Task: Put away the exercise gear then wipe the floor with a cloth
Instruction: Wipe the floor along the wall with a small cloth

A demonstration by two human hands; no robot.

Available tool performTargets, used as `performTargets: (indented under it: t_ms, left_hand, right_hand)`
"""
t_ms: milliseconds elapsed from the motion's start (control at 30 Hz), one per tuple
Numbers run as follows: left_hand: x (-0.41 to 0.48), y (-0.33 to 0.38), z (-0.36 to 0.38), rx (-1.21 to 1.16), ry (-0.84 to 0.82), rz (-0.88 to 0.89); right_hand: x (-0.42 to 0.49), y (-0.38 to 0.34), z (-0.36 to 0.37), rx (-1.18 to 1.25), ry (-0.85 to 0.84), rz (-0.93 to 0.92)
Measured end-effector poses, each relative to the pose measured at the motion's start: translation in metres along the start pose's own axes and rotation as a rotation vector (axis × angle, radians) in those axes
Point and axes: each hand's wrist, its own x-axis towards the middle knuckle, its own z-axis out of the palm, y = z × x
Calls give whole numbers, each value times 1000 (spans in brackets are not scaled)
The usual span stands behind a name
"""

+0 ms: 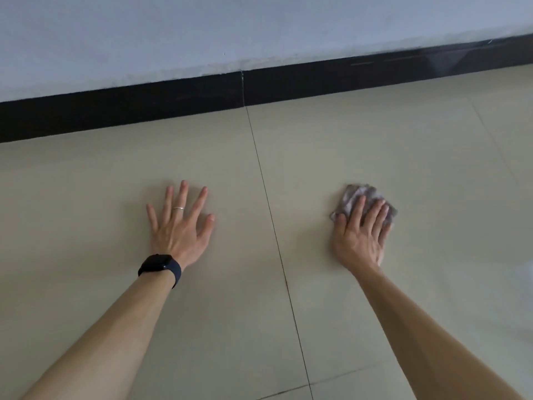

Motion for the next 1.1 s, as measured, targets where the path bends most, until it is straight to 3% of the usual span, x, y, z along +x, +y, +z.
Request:
performTargets:
  t_ms: [67,100,267,333,400,633,700,733,800,867,933,1000,1100]
  left_hand:
    - [30,-9,-6,6,11,-16]
    - [45,-13,-9,3,14,-33]
    - [80,-18,-9,-84,36,-141]
    - [80,-18,-7,-96,51,-131]
    - [79,-19,-7,-116,57,-137]
    - [81,-19,-8,-62,21,-154]
    - [81,-20,-8,-61,13,-158]
    - [82,-20,-8,-70,13,-157]
    - [81,-19,-9,-87,12,-148]
    - [81,-19,-11,-91,8,-150]
    - [81,-18,-11,-87,4,-148]
    - [81,-19,-12,-90,0,-142]
    - [81,-20,-12,-94,2,-141]
  right_hand:
    - [21,-25,1,76,3,161]
    - [20,-39,7,73,12,109]
    - [-33,-81,23,-150,-52,-687]
    - [-17,-75,14,-157,-85,-839]
    - [20,-71,5,-173,-95,-785]
    - [187,-135,-3,1,53,9]
    - [196,-176,1,40,59,117]
    - [187,-195,6,15,67,54]
    - [147,-223,21,-70,75,-310]
    - [107,-237,29,-146,-43,-741]
    - [104,-229,22,-192,-138,-984]
    - [127,-205,6,-244,-163,-987]
    - [175,-157,-9,-204,-83,-540]
